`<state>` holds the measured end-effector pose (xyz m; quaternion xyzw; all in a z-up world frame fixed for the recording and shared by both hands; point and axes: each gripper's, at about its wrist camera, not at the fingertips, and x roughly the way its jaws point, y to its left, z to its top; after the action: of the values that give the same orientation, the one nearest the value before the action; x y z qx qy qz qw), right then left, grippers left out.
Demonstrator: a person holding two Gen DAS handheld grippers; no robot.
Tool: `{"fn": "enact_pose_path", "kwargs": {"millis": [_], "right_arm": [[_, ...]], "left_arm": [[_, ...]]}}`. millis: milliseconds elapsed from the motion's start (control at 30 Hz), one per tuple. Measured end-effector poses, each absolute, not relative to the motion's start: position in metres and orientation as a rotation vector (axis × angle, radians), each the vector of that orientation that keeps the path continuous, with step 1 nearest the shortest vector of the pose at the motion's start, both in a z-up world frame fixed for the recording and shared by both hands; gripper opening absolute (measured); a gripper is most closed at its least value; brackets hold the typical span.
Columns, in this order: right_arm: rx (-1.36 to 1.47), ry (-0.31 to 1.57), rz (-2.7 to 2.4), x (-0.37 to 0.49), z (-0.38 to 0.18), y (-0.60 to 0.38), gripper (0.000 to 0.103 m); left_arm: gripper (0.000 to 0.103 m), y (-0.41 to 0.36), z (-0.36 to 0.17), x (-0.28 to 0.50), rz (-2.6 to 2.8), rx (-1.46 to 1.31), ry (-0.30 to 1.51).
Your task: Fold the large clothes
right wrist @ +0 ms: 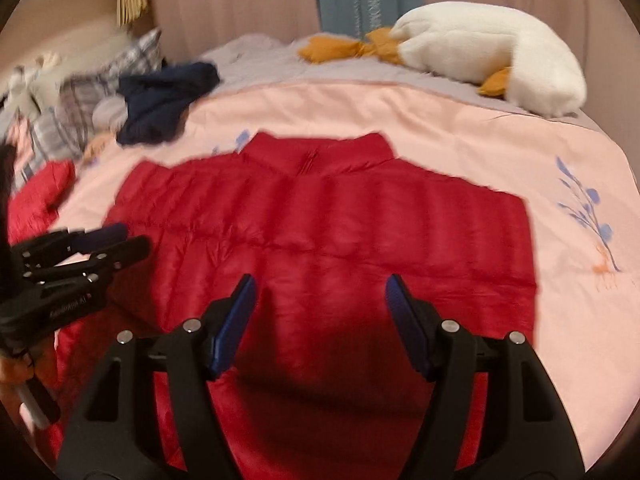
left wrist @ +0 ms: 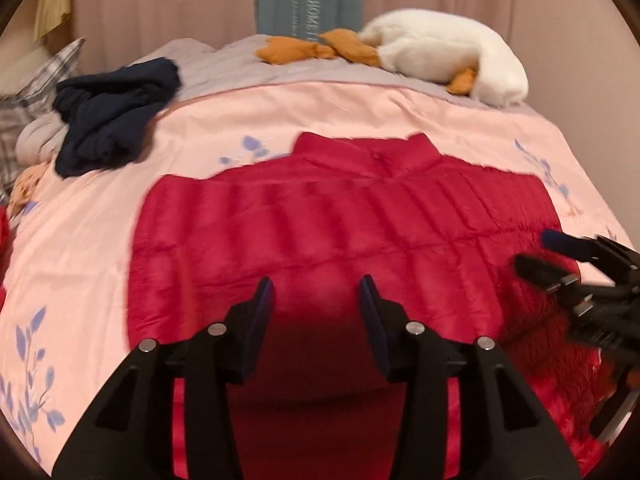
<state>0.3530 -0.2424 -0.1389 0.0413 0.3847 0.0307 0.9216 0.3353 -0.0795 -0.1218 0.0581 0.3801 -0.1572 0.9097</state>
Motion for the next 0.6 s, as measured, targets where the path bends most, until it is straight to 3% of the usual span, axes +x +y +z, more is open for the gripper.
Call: {"fn": "enact_pose_path", "kwargs": {"millis": [200, 333, 400, 467, 533, 600], "right_arm": [[0.032, 0.869, 0.007, 0.367, -0.168, -0.231, 0.072], [0.095, 0.854, 0.018, 0.355, -0.157, -0.239, 0.072], [0.149, 0.827, 0.045, 0.335, -0.147, -0.244, 0.073], [0.184, 0.787, 0.055, 0.306, -0.137, -0.255, 0.079], [0.224, 0.778, 0.059, 0.277, -0.133, -0.267, 0.081], [0.255, 0.782, 0.046, 0.253, -0.133, -0.278, 0.084]], "left_arm": [[0.048, -0.092, -0.160, 0.352, -0.291, 0.151, 0.879], [0.048, -0.083, -0.152, 0.349, -0.291, 0.099, 0.894], [0.057, -0.075, -0.143, 0.341, -0.299, 0.057, 0.895], [0.079, -0.065, -0.133, 0.325, -0.290, 0.043, 0.873], [0.087, -0.051, -0.123, 0.302, -0.267, 0.042, 0.836], [0.087, -0.039, -0.120, 0.284, -0.268, 0.027, 0.832]]}}
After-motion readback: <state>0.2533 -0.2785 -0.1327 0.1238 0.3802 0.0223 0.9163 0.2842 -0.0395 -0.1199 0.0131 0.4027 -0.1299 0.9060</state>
